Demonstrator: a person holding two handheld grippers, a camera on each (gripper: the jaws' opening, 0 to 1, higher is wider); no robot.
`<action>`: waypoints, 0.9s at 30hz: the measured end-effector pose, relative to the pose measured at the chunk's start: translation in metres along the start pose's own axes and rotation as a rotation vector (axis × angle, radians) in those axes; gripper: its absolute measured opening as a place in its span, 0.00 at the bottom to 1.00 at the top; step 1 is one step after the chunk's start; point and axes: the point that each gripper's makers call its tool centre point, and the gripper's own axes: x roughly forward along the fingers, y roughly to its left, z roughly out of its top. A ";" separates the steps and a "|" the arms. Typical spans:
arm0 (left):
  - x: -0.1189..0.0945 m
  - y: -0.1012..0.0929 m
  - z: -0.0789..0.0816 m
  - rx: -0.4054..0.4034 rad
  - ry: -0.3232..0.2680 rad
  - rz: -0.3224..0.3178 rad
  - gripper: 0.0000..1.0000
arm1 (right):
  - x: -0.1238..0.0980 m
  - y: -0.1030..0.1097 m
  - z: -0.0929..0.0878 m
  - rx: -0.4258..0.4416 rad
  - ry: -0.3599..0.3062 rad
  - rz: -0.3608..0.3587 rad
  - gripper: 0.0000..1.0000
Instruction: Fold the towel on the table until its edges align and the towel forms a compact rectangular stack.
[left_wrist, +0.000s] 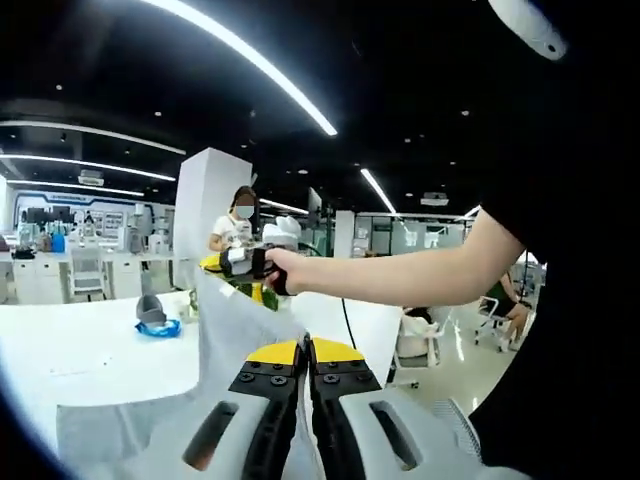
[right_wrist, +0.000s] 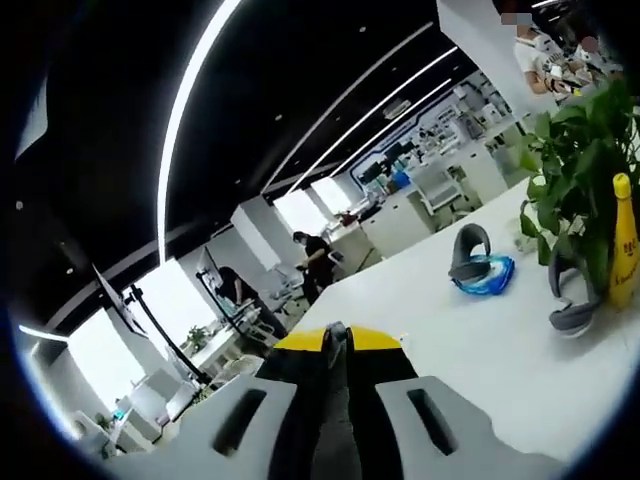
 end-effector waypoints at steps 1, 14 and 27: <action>-0.002 0.001 0.000 0.002 0.004 0.001 0.03 | 0.001 0.002 -0.001 0.008 0.002 0.007 0.03; -0.027 0.023 -0.001 -0.051 -0.026 0.081 0.03 | 0.023 0.003 -0.010 0.034 0.052 0.040 0.04; -0.045 0.037 -0.007 -0.098 -0.025 0.162 0.03 | 0.023 0.007 -0.026 0.042 0.096 0.048 0.04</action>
